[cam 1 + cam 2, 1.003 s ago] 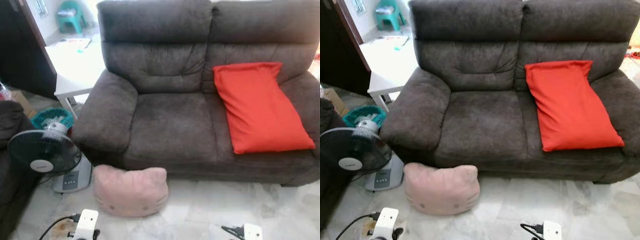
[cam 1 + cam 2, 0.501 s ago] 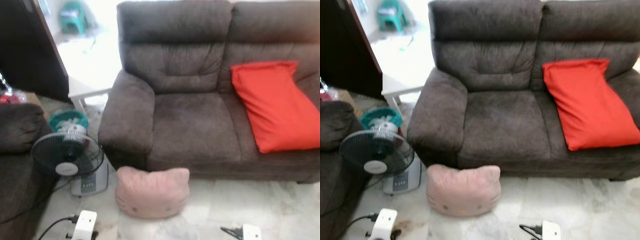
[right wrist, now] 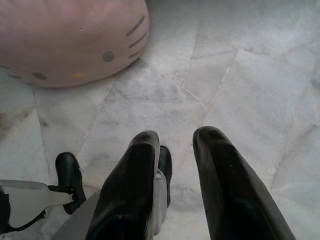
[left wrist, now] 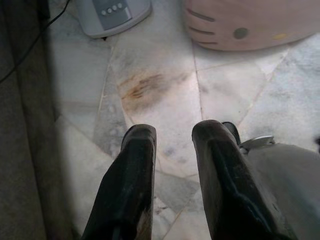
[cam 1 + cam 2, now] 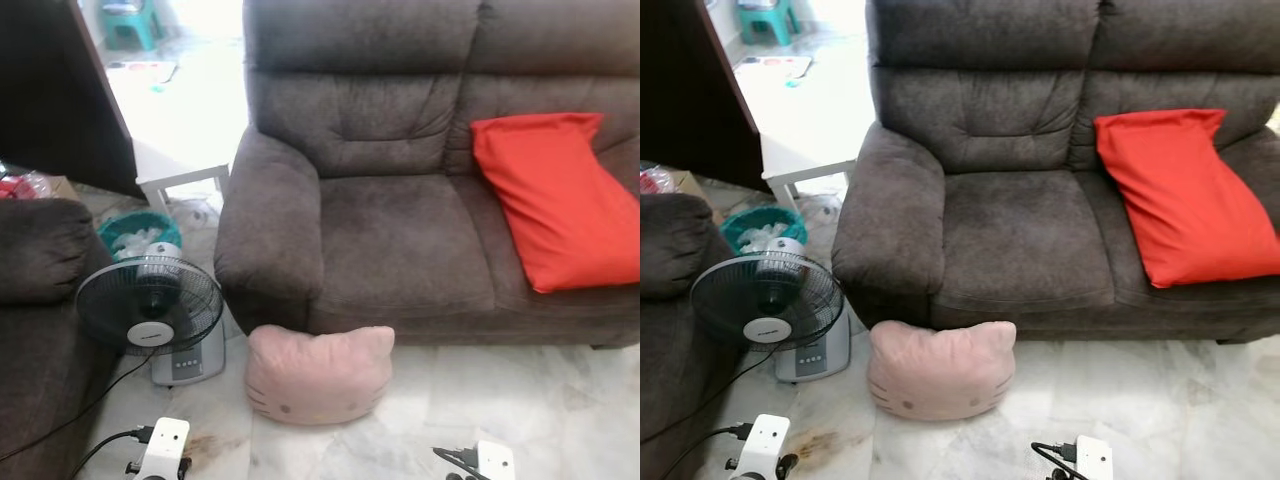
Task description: Move the pillow to the sofa from floor
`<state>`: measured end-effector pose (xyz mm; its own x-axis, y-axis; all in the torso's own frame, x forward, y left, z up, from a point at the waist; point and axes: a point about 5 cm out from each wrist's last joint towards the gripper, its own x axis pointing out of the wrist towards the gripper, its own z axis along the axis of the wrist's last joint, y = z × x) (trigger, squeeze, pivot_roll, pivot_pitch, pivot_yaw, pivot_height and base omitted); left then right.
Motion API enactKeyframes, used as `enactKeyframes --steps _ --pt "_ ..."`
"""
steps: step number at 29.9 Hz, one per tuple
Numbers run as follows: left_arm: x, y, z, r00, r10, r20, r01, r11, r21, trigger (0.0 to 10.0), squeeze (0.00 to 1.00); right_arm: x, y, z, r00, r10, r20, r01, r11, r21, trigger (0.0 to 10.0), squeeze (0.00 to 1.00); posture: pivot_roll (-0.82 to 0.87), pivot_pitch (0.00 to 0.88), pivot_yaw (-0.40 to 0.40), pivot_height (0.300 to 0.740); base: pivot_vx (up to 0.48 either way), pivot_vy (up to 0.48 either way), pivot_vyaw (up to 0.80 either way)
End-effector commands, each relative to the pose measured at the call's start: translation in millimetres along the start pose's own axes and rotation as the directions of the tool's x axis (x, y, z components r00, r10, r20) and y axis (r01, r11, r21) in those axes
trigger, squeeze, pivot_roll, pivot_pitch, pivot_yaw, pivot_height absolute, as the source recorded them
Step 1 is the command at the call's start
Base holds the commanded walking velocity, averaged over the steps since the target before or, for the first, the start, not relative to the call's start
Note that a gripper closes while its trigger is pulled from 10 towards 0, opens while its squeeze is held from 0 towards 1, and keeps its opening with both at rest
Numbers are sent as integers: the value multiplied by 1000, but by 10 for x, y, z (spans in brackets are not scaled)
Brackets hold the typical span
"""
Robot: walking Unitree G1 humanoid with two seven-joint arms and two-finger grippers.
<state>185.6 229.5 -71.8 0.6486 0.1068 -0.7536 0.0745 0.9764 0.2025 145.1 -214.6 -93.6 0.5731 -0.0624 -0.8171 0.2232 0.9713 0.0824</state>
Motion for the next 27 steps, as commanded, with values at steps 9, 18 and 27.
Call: enactKeyframes --steps 9,18,27 --pt "-8 -9 -33 1000 0 -7 0 1000 -14 10000 0 -6 -15 -13 1000 11 -12 -12 999 -39 10000 0 90 44 -19 740 0 0 405" --pt "-8 -4 -28 1000 2 -3 -2 1000 -15 10000 0 -6 -9 -21 1000 8 -12 -8 1000 -8 10000 0 91 42 -18 740 250 0 444" --pt "-9 -4 -30 1000 2 -1 -2 1000 -15 10000 0 -6 -7 -24 1000 13 -15 -13 1000 -13 10000 0 92 40 -19 740 310 0 0"
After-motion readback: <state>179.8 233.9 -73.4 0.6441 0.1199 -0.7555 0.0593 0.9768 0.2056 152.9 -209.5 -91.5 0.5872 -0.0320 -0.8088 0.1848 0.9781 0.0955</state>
